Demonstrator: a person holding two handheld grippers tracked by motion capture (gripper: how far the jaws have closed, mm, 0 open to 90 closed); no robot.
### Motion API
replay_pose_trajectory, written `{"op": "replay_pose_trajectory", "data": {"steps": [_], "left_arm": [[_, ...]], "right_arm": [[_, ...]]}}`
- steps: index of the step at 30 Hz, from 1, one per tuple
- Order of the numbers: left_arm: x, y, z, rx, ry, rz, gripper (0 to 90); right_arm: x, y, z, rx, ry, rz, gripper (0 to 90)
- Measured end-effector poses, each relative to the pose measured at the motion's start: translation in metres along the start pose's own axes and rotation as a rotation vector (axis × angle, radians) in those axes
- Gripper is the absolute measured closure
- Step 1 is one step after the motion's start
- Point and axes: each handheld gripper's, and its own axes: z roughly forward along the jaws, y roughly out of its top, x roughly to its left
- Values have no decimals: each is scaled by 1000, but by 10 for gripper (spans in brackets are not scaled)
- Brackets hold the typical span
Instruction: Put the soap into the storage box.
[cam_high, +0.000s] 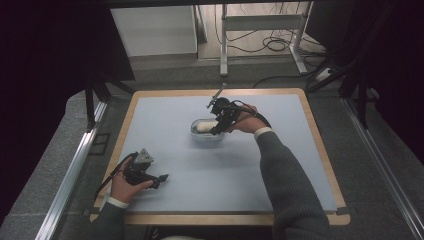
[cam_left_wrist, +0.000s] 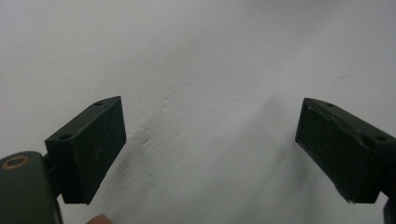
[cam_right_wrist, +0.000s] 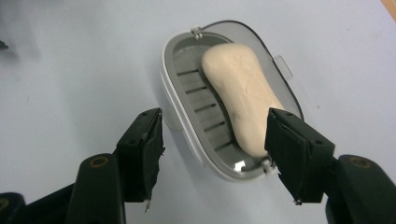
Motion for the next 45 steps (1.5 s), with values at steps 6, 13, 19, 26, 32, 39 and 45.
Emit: {"op": "replay_pose_trajectory", "data": {"steps": [6,13,19,26,32,39,45], "left_arm": [[1,0,-1,1,4,0,91],[-2,-3,-5,-5,5,-1,91],[-3,-4,-6,-3,8,-5,91],[-5,-5,-5,2,11,-5,91],[-5,-5,-4,1,13,-8,91],[-6,-4,-2,2,13,-4,91],[-6,-3,0,9,14,0,90]], "right_arm": [[0,-13,-5,-23,-11,28,364],[5,-39,-13,-76,-52,107,357],[11,-68,-23,-133,-81,178,347],[21,-116,-37,-218,-134,247,344],[30,-157,-48,-234,-180,307,337],[42,-208,-54,-280,-244,378,337],[47,-224,-56,-282,-244,416,336]]}}
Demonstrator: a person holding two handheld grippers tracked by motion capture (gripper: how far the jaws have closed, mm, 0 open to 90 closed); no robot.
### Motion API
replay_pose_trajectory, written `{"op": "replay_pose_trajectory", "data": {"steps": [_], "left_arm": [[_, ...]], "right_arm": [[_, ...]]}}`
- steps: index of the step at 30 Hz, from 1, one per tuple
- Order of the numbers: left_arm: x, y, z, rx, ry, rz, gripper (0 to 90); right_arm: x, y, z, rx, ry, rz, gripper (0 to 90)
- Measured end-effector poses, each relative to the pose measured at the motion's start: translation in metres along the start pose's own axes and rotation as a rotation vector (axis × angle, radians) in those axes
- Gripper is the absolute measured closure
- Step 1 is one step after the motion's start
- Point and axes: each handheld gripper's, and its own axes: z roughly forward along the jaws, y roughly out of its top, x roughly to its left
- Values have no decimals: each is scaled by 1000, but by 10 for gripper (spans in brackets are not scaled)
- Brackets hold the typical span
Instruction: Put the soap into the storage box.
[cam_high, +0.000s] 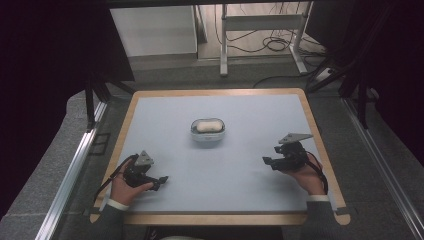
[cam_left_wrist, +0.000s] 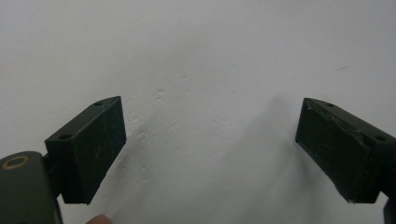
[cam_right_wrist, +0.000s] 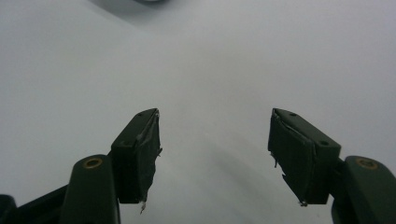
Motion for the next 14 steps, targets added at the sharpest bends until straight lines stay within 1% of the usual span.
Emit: {"op": "replay_pose_trajectory", "data": {"steps": [2,6,10,14], "left_arm": [[0,0,0,1,-1,2,91],[-1,0,1,3,-2,9,90],[0,0,0,2,-2,10,90],[0,1,-1,-3,-1,9,90]], "right_arm": [[-1,-1,-3,-13,-5,10,336],[-1,-2,-4,-29,-12,8,336],[-1,-5,-1,-29,-21,8,330],[0,-7,2,-31,-24,18,309]]}}
